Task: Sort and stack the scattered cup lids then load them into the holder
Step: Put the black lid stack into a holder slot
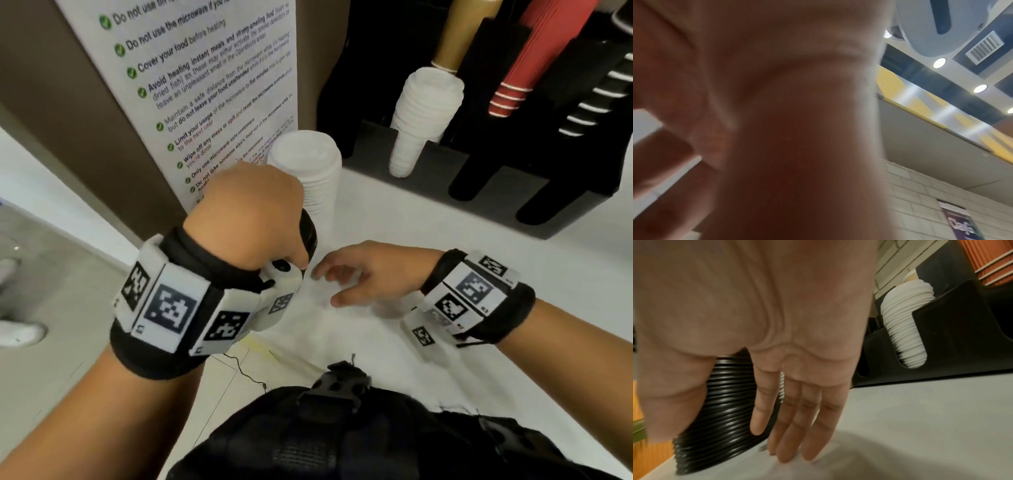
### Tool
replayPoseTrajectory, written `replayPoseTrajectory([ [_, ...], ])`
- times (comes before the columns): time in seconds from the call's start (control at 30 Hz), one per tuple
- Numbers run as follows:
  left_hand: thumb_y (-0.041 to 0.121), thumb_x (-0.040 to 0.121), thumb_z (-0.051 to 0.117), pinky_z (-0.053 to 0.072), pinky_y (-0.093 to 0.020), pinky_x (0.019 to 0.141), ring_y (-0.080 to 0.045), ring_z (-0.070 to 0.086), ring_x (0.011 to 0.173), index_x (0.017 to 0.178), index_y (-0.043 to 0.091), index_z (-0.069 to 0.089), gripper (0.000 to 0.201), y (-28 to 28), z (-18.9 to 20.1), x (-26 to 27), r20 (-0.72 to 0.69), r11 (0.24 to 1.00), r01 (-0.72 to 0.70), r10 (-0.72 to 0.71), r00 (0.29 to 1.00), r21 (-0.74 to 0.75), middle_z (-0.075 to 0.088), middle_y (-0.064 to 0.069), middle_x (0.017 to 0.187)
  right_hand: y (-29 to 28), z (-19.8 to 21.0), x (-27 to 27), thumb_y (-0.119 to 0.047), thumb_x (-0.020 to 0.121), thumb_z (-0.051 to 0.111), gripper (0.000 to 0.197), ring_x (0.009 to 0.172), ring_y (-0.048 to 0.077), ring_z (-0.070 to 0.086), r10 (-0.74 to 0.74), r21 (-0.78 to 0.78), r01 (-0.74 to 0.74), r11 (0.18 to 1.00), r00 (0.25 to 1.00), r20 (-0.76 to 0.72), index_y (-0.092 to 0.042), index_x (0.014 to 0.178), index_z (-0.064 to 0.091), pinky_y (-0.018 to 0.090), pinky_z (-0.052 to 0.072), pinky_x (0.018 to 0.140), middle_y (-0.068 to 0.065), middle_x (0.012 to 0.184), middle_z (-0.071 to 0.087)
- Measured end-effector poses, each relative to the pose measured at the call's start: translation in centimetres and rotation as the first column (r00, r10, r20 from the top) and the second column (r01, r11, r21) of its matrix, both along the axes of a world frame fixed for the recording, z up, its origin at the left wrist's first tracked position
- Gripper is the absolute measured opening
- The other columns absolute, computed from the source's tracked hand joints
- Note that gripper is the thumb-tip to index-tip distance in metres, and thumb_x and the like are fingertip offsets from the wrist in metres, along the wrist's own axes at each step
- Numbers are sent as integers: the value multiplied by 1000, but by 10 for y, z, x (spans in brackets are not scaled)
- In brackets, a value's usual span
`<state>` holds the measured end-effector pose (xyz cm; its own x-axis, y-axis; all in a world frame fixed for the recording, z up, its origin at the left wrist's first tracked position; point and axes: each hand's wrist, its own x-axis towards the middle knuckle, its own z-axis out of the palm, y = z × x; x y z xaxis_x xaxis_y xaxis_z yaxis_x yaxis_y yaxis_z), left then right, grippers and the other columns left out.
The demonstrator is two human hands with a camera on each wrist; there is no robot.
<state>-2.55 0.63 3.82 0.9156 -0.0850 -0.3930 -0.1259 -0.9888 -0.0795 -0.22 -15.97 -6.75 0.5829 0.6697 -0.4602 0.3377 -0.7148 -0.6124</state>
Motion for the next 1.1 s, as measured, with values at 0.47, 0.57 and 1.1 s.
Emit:
replayPoseTrajectory([
  [0.47,51,71,73,21,-27,47,-12,24,60,99,22,26,62,-45,-14,-10,161,964,253,-238,958,-77,27,3,74,-50,3,-2,-40,74,79,49,102,9,57,-199,39,201,979,979,-56,-35,114,52,19,49,87,-9,112,57],
  [0.57,52,71,74,17,-28,47,-12,20,58,103,23,33,59,-64,-18,-5,192,948,293,-268,944,-120,24,2,74,-68,5,0,-43,68,83,67,106,7,57,-266,56,271,961,960,-86,-39,123,46,23,50,90,-11,115,57],
  [1.1,40,64,83,44,-35,70,-21,56,97,123,26,50,69,-97,-22,80,294,829,403,-303,907,-389,56,5,108,-86,-2,37,-9,65,86,80,89,0,65,-663,426,593,683,749,22,-24,128,40,19,54,76,-4,112,60],
])
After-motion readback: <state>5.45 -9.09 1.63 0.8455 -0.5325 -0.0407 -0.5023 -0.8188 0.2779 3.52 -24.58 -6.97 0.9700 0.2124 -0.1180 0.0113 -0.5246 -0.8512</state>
